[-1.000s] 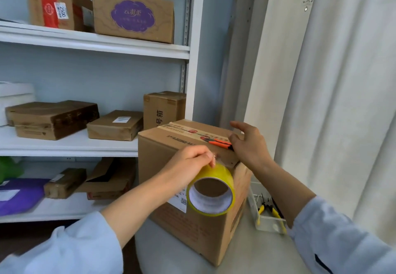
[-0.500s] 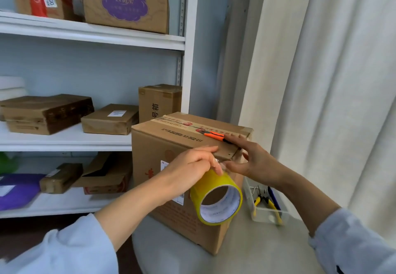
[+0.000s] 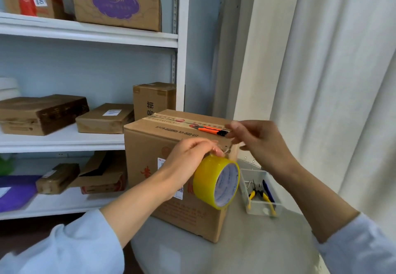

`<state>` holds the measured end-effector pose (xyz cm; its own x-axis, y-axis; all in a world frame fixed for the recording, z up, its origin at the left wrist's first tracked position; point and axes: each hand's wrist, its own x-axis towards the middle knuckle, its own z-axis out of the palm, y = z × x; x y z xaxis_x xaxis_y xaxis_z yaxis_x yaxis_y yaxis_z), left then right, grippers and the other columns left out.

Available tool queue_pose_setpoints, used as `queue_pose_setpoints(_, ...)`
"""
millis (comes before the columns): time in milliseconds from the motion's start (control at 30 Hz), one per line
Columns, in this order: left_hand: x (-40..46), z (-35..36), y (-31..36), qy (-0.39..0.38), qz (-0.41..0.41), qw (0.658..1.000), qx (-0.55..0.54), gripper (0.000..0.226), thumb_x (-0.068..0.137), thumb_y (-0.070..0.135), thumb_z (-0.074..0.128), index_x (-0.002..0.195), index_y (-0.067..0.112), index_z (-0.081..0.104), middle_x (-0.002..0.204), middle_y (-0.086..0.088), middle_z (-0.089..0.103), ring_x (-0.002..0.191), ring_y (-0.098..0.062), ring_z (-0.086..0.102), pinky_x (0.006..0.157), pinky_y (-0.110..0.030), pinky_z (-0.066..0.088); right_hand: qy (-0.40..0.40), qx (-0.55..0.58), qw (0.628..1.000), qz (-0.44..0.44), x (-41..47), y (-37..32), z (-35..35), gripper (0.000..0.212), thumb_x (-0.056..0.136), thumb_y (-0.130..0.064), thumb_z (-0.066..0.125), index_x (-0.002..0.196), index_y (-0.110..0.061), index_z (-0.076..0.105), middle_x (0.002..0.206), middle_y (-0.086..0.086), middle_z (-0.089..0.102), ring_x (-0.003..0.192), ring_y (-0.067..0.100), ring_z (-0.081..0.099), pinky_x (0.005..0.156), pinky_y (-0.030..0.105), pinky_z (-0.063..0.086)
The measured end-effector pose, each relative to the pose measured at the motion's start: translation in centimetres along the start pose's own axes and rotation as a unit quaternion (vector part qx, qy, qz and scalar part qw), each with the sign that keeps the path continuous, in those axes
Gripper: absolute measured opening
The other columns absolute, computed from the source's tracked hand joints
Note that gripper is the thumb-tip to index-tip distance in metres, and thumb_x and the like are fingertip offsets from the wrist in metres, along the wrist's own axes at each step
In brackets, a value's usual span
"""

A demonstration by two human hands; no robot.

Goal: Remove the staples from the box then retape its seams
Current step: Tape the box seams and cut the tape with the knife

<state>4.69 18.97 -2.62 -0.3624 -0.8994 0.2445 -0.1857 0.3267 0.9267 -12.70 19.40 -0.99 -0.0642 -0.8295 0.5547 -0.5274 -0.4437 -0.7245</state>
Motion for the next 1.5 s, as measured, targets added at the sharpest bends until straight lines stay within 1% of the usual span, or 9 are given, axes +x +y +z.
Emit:
queue_pose_setpoints(133,-0.5,0.3,0.4,0.013,-0.003,0.999,0.032,0.025,0.095,0.024,0.047,0.093,0.011,0.069,0.103,-0.013,0.065,0.102,-0.023,0.059,0.092,-0.048,0.046,-0.133,-0.009,0.991,0.008,-1.6,-1.7,0.4,0.019,0.081,-0.028,0.070,0.091,-0.014,0.077,0.080,0.004,0.075,0.074,0.012,0.068,0.070,0.024,0.055)
queue_pose_setpoints(300,-1.0,0.0,0.3,-0.018,0.001,0.998,0.052,0.019,0.094,0.022,0.052,0.093,0.014,0.070,0.091,-0.004,0.065,0.084,-0.009,0.057,0.081,-0.033,0.047,-0.103,-0.046,0.993,0.019,-1.2,-1.7,0.5,0.008,0.076,-0.015,0.079,0.083,-0.011,0.078,0.075,0.007,0.074,0.080,0.025,0.069,0.077,0.034,0.056)
queue_pose_setpoints(433,-1.0,-0.4,-0.2,-0.070,-0.020,0.995,0.071,0.020,0.089,0.031,0.063,0.102,0.016,0.065,0.090,0.003,0.064,0.074,0.000,0.056,0.063,-0.014,0.044,-0.053,-0.172,0.984,0.003,-1.0,-1.3,1.4,0.002,0.075,-0.025,0.079,0.077,-0.023,0.079,0.070,-0.006,0.072,0.073,0.011,0.065,0.072,0.035,0.054)
queue_pose_setpoints(567,-0.2,-0.6,0.1,-0.061,-0.060,0.992,0.092,0.019,0.085,0.028,0.069,0.100,0.018,0.062,0.100,-0.002,0.063,0.092,-0.018,0.062,0.073,-0.041,0.054,-0.008,-0.236,0.970,-0.052,-1.0,-1.6,2.3,0.005,0.078,-0.024,0.074,0.079,-0.023,0.079,0.075,-0.004,0.072,0.072,0.012,0.060,0.068,0.030,0.050)
queue_pose_setpoints(733,1.1,0.0,-0.2,-0.019,-0.039,0.993,0.107,0.023,0.079,0.021,0.075,0.099,0.018,0.064,0.086,0.004,0.062,0.087,-0.011,0.058,0.080,-0.027,0.046,0.029,-0.305,0.942,-0.139,-1.2,-1.7,3.3,0.010,0.082,-0.019,0.067,0.083,-0.020,0.077,0.082,0.000,0.069,0.081,0.019,0.058,0.071,0.033,0.048)
queue_pose_setpoints(933,2.0,0.6,0.3,-0.008,-0.033,0.996,0.087,0.016,0.078,0.007,0.071,0.075,0.019,0.061,0.073,0.002,0.058,0.075,-0.012,0.054,0.073,-0.027,0.043,0.060,-0.290,0.937,-0.184,-1.5,-1.5,2.9,0.008,0.084,-0.015,0.068,0.082,-0.016,0.075,0.076,-0.006,0.059,0.076,0.014,0.050,0.062,0.024,0.041)
queue_pose_setpoints(1133,2.5,0.4,-0.2,-0.014,-0.035,0.997,0.069,0.017,0.077,0.004,0.071,0.087,0.016,0.066,0.092,-0.006,0.069,0.095,-0.017,0.063,0.089,-0.033,0.050,0.070,-0.242,0.949,-0.188,-2.0,-1.4,2.8,0.005,0.082,-0.013,0.071,0.083,-0.016,0.075,0.075,-0.013,0.053,0.075,0.012,0.050,0.065,0.023,0.039)
queue_pose_setpoints(1267,1.6,0.4,-0.8,-0.001,0.023,0.997,0.069,0.010,0.082,0.009,0.071,0.090,0.013,0.067,0.081,0.009,0.063,0.078,0.004,0.056,0.069,-0.010,0.043,0.063,-0.184,0.973,-0.125,-1.2,-0.7,2.5,0.007,0.084,-0.017,0.069,0.084,-0.019,0.076,0.079,-0.008,0.065,0.077,0.012,0.057,0.072,0.027,0.045)
queue_pose_setpoints(1500,0.6,0.1,-1.7,0.002,-0.052,0.998,-0.038,0.022,0.085,0.019,0.069,0.107,0.015,0.066,0.093,0.003,0.068,0.082,-0.002,0.060,0.062,-0.009,0.044,0.049,-0.121,0.988,-0.086,-1.0,0.0,3.2,0.007,0.083,-0.015,0.071,0.085,-0.018,0.077,0.082,-0.007,0.069,0.074,0.003,0.057,0.069,0.013,0.041)
